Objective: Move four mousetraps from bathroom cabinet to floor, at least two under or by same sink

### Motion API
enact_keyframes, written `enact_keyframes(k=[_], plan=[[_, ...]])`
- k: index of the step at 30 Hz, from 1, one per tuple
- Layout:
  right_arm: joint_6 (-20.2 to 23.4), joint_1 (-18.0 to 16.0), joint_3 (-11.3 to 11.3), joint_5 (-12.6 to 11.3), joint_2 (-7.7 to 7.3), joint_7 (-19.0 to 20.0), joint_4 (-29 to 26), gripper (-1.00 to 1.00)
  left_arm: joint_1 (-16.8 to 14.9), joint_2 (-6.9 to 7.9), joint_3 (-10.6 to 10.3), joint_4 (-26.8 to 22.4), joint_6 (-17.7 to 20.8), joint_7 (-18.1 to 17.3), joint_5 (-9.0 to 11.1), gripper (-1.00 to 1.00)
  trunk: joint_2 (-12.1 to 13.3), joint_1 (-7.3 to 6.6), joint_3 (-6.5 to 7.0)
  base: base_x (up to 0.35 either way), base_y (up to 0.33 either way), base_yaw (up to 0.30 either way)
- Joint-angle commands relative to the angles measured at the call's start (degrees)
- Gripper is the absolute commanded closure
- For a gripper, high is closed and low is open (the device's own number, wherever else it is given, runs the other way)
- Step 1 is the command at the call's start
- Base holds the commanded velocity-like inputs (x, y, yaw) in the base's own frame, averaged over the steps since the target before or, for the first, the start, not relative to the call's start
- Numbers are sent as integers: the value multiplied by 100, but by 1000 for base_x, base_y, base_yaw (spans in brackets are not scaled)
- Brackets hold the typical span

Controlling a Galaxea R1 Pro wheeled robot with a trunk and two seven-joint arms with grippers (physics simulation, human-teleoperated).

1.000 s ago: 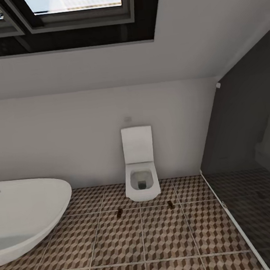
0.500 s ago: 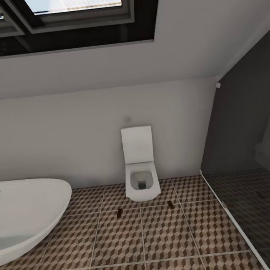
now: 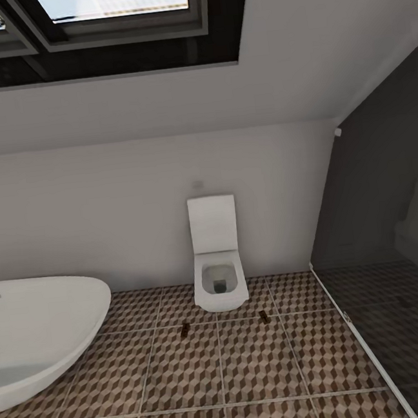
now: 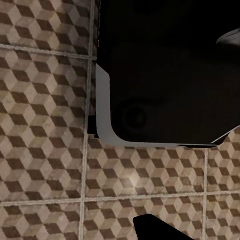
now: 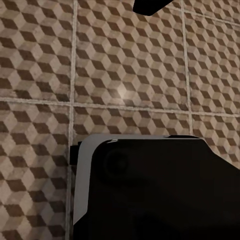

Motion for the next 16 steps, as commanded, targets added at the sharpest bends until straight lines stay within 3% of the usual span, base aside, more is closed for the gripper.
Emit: enact_keyframes(k=[1, 16], plan=[[-31, -8, -49, 59, -1, -20, 15, -100, -5, 4, -50, 7, -20, -22, 64, -100, -11, 3, -11, 0, 0, 0], [-30, -8, -57, 46, 9, -20, 15, -100, -7, 14, -58, 0, -36, -6, 62, -100, -11, 3, -11, 0, 0, 0]])
